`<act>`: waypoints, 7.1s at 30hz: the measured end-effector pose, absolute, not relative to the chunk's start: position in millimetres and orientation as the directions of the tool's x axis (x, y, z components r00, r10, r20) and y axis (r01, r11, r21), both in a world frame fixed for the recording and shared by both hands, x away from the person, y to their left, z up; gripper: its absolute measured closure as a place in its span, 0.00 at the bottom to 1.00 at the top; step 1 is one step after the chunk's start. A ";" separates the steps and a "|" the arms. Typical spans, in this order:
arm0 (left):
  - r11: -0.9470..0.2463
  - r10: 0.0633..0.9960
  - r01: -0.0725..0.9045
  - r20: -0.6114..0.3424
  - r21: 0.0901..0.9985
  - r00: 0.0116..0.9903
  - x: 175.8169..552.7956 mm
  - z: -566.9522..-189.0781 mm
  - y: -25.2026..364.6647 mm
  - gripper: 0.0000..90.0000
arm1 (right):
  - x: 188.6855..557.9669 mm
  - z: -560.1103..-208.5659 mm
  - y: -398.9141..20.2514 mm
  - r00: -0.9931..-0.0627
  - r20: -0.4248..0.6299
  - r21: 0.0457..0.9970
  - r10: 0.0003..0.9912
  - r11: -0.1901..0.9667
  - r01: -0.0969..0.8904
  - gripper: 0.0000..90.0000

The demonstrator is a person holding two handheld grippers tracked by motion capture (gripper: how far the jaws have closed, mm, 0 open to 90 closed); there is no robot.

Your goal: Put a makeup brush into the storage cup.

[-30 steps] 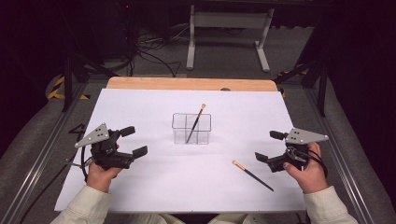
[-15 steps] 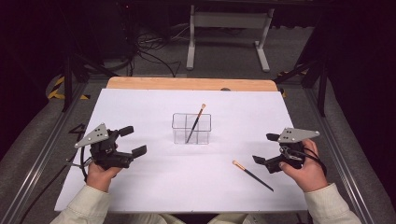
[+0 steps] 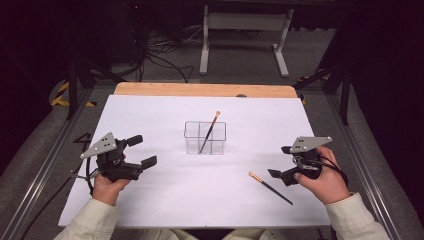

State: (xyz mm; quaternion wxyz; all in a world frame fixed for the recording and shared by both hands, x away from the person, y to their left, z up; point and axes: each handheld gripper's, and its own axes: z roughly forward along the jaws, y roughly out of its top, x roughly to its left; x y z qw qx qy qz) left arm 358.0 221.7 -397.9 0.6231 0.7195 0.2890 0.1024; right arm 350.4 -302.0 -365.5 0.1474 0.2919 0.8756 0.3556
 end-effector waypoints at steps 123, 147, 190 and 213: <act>-0.061 0.534 0.286 -0.211 0.956 0.819 358.9 -407.3 224.4 0.02 | 358.3 -388.1 -255.6 -0.765 -0.038 0.358 0.643 0.723 0.591 0.93; -0.053 0.537 0.290 -0.218 0.956 0.815 356.8 -410.0 229.2 0.02 | 363.0 -353.4 -250.0 -0.788 -0.044 0.651 0.614 0.616 0.444 0.93; -0.040 0.530 0.283 -0.220 0.958 0.819 357.4 -412.6 230.2 0.01 | 383.1 -323.4 -249.1 -0.790 -0.074 0.985 0.608 0.170 0.039 0.93; -0.031 0.527 0.282 -0.224 0.959 0.820 357.9 -414.0 230.5 0.01 | 400.3 -331.3 -242.8 -0.791 -0.013 1.000 0.611 0.028 0.005 0.93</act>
